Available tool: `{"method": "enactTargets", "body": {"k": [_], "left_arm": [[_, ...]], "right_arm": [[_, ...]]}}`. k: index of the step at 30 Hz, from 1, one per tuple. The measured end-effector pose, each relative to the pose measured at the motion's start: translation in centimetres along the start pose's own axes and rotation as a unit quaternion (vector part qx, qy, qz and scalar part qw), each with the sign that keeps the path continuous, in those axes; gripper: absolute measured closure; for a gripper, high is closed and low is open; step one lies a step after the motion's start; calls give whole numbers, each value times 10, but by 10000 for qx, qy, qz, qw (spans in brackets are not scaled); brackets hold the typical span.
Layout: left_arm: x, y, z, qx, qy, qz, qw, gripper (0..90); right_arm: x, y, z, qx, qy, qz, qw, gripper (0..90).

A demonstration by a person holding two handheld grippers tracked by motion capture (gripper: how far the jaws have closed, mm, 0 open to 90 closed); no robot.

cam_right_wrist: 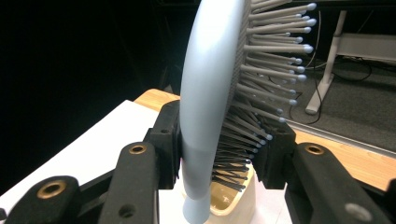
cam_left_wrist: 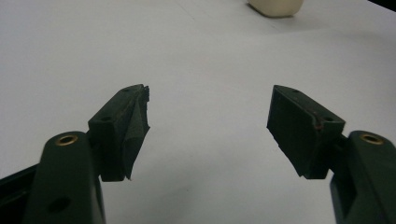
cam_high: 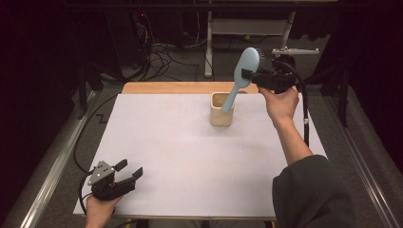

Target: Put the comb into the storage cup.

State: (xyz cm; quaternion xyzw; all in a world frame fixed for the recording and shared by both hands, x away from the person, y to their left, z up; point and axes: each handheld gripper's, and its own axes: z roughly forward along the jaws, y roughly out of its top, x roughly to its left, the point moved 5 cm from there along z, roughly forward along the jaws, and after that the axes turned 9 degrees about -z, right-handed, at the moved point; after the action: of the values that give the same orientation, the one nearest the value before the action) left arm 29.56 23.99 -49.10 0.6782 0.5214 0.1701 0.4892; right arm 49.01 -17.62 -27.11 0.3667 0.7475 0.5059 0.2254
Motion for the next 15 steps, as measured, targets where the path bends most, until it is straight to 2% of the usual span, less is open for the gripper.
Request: {"method": "enactTargets", "body": {"k": [11, 15], "left_arm": [[0, 0, 0, 6, -10, -6, 10000, 297], [1, 0, 0, -20, -98, -156, 9998, 296]], "right_arm": [[-3, 1, 6, -88, -81, 54, 9999, 598], [-4, 1, 8, -91, -127, 50, 9999, 598]]}}
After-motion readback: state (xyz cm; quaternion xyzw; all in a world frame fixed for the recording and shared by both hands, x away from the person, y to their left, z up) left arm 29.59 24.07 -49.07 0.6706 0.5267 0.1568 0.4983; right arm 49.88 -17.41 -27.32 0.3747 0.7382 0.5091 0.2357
